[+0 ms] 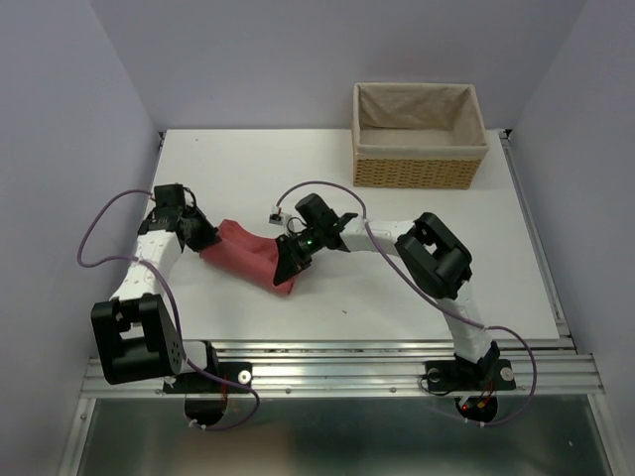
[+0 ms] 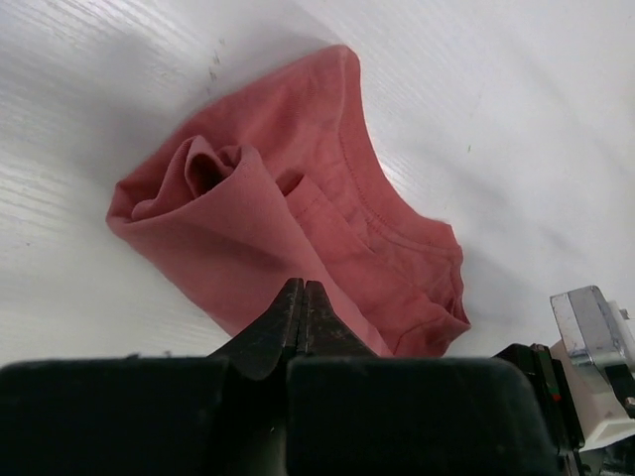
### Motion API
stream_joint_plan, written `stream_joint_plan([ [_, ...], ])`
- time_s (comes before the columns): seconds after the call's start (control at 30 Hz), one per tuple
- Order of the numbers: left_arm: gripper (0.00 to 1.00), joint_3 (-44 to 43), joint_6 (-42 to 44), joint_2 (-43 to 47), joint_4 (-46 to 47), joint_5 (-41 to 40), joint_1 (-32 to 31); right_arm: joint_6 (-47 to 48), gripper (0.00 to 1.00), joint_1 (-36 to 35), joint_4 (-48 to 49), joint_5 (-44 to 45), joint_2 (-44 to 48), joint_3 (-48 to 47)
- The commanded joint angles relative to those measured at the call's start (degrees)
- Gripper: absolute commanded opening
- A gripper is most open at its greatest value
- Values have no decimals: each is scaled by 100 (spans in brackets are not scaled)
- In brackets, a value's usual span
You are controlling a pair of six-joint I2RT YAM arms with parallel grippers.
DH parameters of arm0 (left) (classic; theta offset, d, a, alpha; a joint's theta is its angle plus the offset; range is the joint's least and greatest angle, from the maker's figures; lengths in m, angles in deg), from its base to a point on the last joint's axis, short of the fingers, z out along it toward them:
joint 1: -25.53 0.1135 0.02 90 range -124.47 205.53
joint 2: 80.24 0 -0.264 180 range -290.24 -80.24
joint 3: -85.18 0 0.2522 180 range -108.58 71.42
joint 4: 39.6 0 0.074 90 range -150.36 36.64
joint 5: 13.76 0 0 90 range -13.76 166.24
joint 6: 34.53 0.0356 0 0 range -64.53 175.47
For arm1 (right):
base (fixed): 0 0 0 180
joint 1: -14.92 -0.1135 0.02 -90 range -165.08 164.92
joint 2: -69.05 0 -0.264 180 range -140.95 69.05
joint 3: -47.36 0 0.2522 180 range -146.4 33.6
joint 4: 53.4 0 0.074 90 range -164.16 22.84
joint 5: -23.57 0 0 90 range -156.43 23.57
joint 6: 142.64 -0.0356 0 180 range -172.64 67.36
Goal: Roll the t-shirts
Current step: Roll the T-shirt to the center of the board.
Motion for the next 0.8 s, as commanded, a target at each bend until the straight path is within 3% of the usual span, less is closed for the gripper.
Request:
stream_joint_plan([
  [0.0, 0, 38, 27, -76, 287, 146, -144, -269, 1, 138, 72, -594, -115, -229],
  [0.47, 0, 258, -149, -990, 701, -318, -293, -666, 2, 244, 46, -192, -99, -89],
  [0.53, 0, 231, -131, -1165, 701, -399, -329, -631, 9, 244, 20, 46, 33, -1],
  [0.6, 0, 214, -105, -1254, 701, -425, -338, -569, 31, 244, -138, 424, 191, 105],
  [0.7, 0, 231, -105, -1377, 789, -434, -355, -367, 34, 244, -594, 1030, 631, 62],
  [0.77, 0, 196, -96, -1517, 815, -434, -355, -236, 46, 244, -980, 1268, 806, 35],
])
